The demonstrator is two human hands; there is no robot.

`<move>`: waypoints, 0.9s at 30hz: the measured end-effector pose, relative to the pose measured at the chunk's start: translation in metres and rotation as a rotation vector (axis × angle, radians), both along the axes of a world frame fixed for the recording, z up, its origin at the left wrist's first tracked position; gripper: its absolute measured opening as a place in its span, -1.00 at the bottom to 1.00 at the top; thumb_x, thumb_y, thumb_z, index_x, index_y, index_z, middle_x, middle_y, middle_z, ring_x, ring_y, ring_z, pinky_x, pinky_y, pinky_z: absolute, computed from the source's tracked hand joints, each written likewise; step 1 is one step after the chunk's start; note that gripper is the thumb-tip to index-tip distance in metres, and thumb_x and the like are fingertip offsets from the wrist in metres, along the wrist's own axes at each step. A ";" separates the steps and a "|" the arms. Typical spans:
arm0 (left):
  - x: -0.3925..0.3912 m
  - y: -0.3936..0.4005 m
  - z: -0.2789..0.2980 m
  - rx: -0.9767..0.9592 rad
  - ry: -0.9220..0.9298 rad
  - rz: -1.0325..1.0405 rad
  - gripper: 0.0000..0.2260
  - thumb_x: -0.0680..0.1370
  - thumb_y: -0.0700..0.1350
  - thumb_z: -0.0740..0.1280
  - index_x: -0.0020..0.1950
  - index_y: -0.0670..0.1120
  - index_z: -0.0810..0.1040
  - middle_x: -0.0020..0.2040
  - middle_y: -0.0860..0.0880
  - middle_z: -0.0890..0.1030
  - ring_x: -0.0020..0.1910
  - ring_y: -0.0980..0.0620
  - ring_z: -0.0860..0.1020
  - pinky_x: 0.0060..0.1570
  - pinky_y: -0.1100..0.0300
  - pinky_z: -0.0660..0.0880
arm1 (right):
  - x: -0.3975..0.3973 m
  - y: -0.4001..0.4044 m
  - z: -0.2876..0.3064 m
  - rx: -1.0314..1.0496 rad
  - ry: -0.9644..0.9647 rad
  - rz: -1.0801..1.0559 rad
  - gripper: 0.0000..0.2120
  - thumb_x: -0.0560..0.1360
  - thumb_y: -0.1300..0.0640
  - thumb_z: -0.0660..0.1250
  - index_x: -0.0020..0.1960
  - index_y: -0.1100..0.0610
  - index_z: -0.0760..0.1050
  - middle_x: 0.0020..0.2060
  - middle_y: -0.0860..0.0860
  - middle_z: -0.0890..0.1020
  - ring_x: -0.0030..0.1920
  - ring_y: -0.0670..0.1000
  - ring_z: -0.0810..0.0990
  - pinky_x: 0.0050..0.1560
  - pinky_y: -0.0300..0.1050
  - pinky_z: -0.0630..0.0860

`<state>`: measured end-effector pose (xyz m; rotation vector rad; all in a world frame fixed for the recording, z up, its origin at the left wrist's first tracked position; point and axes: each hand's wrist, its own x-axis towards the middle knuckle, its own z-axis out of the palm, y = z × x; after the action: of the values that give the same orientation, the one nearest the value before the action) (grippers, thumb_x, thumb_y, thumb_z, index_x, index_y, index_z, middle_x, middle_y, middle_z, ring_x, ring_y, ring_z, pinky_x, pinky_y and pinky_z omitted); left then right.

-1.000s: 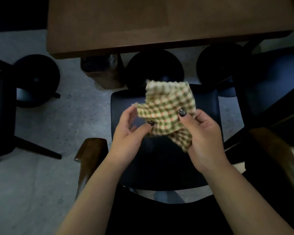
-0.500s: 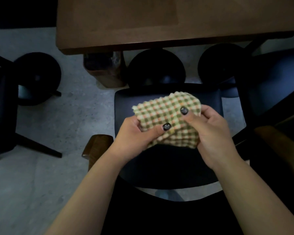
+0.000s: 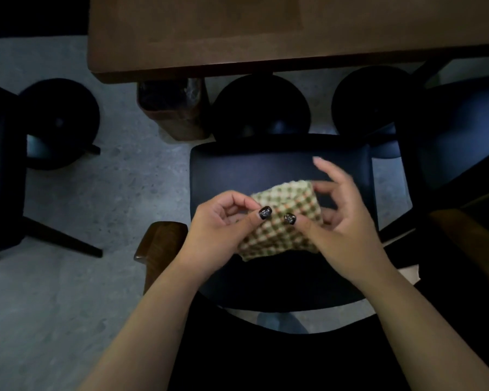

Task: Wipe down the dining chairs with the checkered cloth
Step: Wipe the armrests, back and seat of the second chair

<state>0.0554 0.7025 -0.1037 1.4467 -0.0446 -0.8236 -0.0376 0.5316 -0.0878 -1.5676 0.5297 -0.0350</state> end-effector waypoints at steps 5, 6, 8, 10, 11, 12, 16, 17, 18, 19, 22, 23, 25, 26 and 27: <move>-0.001 -0.004 -0.003 -0.006 0.019 0.020 -0.88 0.33 -0.20 0.46 -0.16 -0.13 0.65 -0.20 -0.05 0.71 -0.21 0.11 0.67 -0.17 0.33 0.56 | 0.011 -0.003 0.003 -0.443 -0.010 0.174 -0.76 0.36 0.26 0.50 -0.05 -0.01 0.64 -0.02 -0.11 0.56 0.07 -0.20 0.53 0.13 -0.29 0.45; 0.000 -0.004 -0.002 -0.010 0.031 0.026 -0.89 0.33 -0.19 0.47 -0.17 -0.10 0.69 -0.18 -0.06 0.72 -0.20 0.11 0.67 -0.16 0.33 0.56 | 0.012 -0.003 0.003 -0.453 -0.014 0.174 -0.82 0.35 0.26 0.51 -0.12 0.02 0.65 -0.05 -0.13 0.56 0.04 -0.22 0.53 0.09 -0.36 0.43; 0.001 -0.002 -0.001 -0.025 0.065 0.021 -0.86 0.32 -0.14 0.49 -0.15 -0.03 0.73 -0.13 -0.08 0.73 -0.16 0.09 0.68 -0.15 0.30 0.57 | 0.013 -0.005 0.004 -0.439 -0.024 0.159 -0.85 0.36 0.26 0.49 -0.20 0.02 0.62 -0.04 -0.17 0.55 0.05 -0.25 0.51 0.06 -0.43 0.39; 0.004 0.002 0.002 -0.051 0.066 -0.010 -0.80 0.30 -0.09 0.51 -0.09 0.02 0.74 -0.09 -0.08 0.73 -0.11 0.07 0.68 -0.13 0.26 0.59 | 0.011 -0.008 0.004 -0.342 -0.041 0.128 -0.83 0.42 0.27 0.43 -0.18 0.00 0.57 0.01 -0.18 0.56 0.12 -0.22 0.51 0.13 -0.36 0.41; 0.005 0.003 0.003 -0.073 0.060 -0.023 -0.78 0.29 -0.10 0.51 -0.08 0.02 0.73 -0.08 -0.07 0.72 -0.10 0.07 0.68 -0.13 0.27 0.58 | 0.010 -0.010 0.004 -0.253 -0.053 0.113 -0.84 0.46 0.28 0.39 -0.15 0.03 0.55 0.05 -0.14 0.57 0.16 -0.17 0.52 0.17 -0.26 0.45; 0.006 0.004 0.004 -0.095 0.057 -0.029 -0.77 0.28 -0.13 0.51 -0.08 0.00 0.74 -0.08 -0.06 0.73 -0.10 0.08 0.68 -0.13 0.29 0.58 | 0.009 -0.011 0.004 -0.146 -0.067 0.097 -0.88 0.49 0.27 0.36 -0.12 0.07 0.53 0.09 -0.09 0.58 0.19 -0.11 0.53 0.20 -0.14 0.49; 0.004 0.001 0.002 -0.098 0.046 -0.015 -0.66 0.16 -0.15 0.57 -0.08 -0.08 0.70 -0.09 -0.09 0.72 -0.09 0.06 0.69 -0.12 0.28 0.60 | 0.003 -0.015 0.007 0.175 -0.078 0.010 -0.94 0.50 0.16 0.27 -0.08 0.14 0.44 0.21 0.03 0.57 0.28 0.07 0.50 0.29 0.19 0.43; 0.003 0.000 0.000 -0.072 0.016 -0.003 -0.60 0.14 -0.13 0.58 -0.05 -0.12 0.67 -0.09 -0.07 0.72 -0.09 0.06 0.68 -0.10 0.26 0.60 | 0.002 -0.016 0.009 0.200 -0.076 0.002 -0.93 0.49 0.14 0.27 -0.08 0.14 0.43 0.22 0.04 0.57 0.29 0.08 0.49 0.30 0.20 0.40; 0.002 -0.001 -0.002 -0.041 -0.026 0.014 -0.56 0.13 -0.12 0.58 -0.03 -0.15 0.65 -0.09 -0.05 0.72 -0.09 0.06 0.68 -0.07 0.25 0.60 | 0.001 -0.017 0.011 0.201 -0.077 0.002 -0.93 0.49 0.14 0.27 -0.08 0.14 0.43 0.22 0.05 0.57 0.29 0.07 0.50 0.29 0.16 0.42; 0.001 -0.002 -0.004 -0.009 -0.076 0.034 -0.56 0.13 -0.11 0.59 -0.03 -0.15 0.63 -0.08 -0.01 0.71 -0.08 0.06 0.67 -0.04 0.25 0.60 | 0.000 -0.017 0.013 0.178 -0.085 0.012 -0.93 0.49 0.14 0.27 -0.07 0.14 0.43 0.22 0.04 0.57 0.27 0.04 0.51 0.25 0.05 0.46; 0.000 -0.001 -0.005 0.091 -0.295 0.043 -0.62 0.18 -0.05 0.58 -0.04 0.02 0.62 -0.02 0.07 0.64 0.00 0.10 0.64 0.06 0.26 0.56 | -0.002 -0.020 0.020 0.064 -0.111 0.073 -0.97 0.53 0.21 0.29 -0.08 0.13 0.44 0.21 0.01 0.56 0.22 -0.07 0.54 0.14 -0.24 0.49; 0.000 -0.001 -0.004 0.117 -0.388 0.020 -0.64 0.21 -0.01 0.58 -0.03 0.06 0.62 0.01 0.07 0.62 0.03 0.12 0.63 0.08 0.28 0.54 | -0.003 -0.021 0.022 0.034 -0.114 0.091 -0.97 0.51 0.23 0.28 -0.07 0.13 0.45 0.21 0.00 0.55 0.23 -0.07 0.53 0.17 -0.24 0.48; -0.001 -0.001 -0.002 0.145 -0.532 -0.008 -0.66 0.25 0.01 0.62 -0.04 0.08 0.62 0.01 0.01 0.62 0.04 0.07 0.63 0.09 0.22 0.56 | -0.004 -0.021 0.026 -0.023 -0.110 0.107 -0.95 0.50 0.23 0.26 -0.05 0.13 0.45 0.19 -0.02 0.56 0.24 -0.06 0.53 0.21 -0.18 0.48; -0.002 -0.001 -0.001 0.152 -0.575 -0.008 -0.70 0.28 -0.03 0.60 -0.05 0.05 0.63 -0.01 -0.04 0.64 0.02 0.01 0.64 0.09 0.14 0.57 | -0.004 -0.021 0.028 -0.059 -0.104 0.102 -0.95 0.50 0.22 0.26 -0.05 0.11 0.45 0.16 -0.03 0.57 0.22 -0.06 0.54 0.21 -0.16 0.49; -0.003 -0.002 0.001 0.155 -0.606 -0.005 -0.76 0.31 -0.08 0.58 -0.07 0.02 0.65 -0.05 -0.08 0.65 -0.01 -0.04 0.64 0.07 0.07 0.58 | -0.004 -0.022 0.029 -0.105 -0.096 0.087 -0.94 0.52 0.22 0.26 -0.05 0.08 0.46 0.11 -0.05 0.59 0.19 -0.07 0.56 0.19 -0.13 0.51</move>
<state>0.0526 0.7002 -0.1029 1.8009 -0.4510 -0.3723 -0.0413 0.5100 -0.0590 -1.6811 0.3896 -0.0723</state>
